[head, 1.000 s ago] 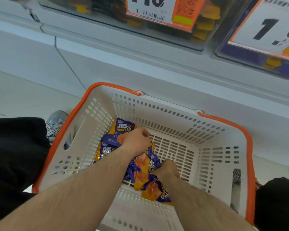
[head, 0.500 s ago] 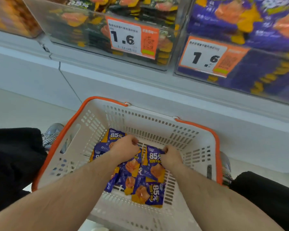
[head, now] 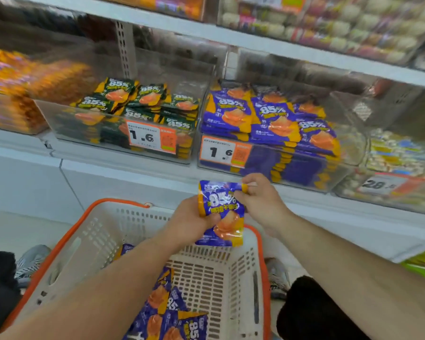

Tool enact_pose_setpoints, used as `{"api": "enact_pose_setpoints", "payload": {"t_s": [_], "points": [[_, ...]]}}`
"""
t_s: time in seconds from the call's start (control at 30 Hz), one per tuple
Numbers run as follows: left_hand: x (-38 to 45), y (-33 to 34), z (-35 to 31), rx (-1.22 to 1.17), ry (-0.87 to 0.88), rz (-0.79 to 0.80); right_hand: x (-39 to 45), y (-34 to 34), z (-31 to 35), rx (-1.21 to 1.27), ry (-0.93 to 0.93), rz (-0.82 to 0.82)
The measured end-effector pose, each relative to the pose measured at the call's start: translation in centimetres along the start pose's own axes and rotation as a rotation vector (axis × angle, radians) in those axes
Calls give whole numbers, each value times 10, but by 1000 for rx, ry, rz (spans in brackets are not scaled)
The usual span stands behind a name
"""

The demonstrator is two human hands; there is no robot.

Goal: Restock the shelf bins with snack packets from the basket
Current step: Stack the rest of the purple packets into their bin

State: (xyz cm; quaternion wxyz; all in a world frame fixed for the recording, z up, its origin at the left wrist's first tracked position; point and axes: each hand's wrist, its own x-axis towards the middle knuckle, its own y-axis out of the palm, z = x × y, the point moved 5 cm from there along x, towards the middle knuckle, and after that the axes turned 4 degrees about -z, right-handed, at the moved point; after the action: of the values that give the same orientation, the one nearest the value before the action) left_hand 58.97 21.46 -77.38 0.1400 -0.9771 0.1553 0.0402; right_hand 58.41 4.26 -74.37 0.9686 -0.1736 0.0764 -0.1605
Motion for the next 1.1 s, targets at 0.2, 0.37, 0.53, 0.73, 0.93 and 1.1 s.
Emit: {"api": "enact_pose_setpoints", "payload": {"t_s": [0.2,0.37,0.53,0.73,0.93,1.1], "points": [[10,12,-75,-297,184,-77,-38,-49,46,8,-262,-190],[25,37,-135,-357,297,-40,-33,-73,66,98,-224,-318],[45,49,-177,65,449,-178,-1,-125,88,325,-117,-505],[61,61,-171,942,690,-235,51,-178,98,204,5,-615],[66,66,-148,1118,711,-226,74,-173,94,-156,84,-479],[68,65,-148,1117,701,-209,72,-171,96,-600,72,-549]]}}
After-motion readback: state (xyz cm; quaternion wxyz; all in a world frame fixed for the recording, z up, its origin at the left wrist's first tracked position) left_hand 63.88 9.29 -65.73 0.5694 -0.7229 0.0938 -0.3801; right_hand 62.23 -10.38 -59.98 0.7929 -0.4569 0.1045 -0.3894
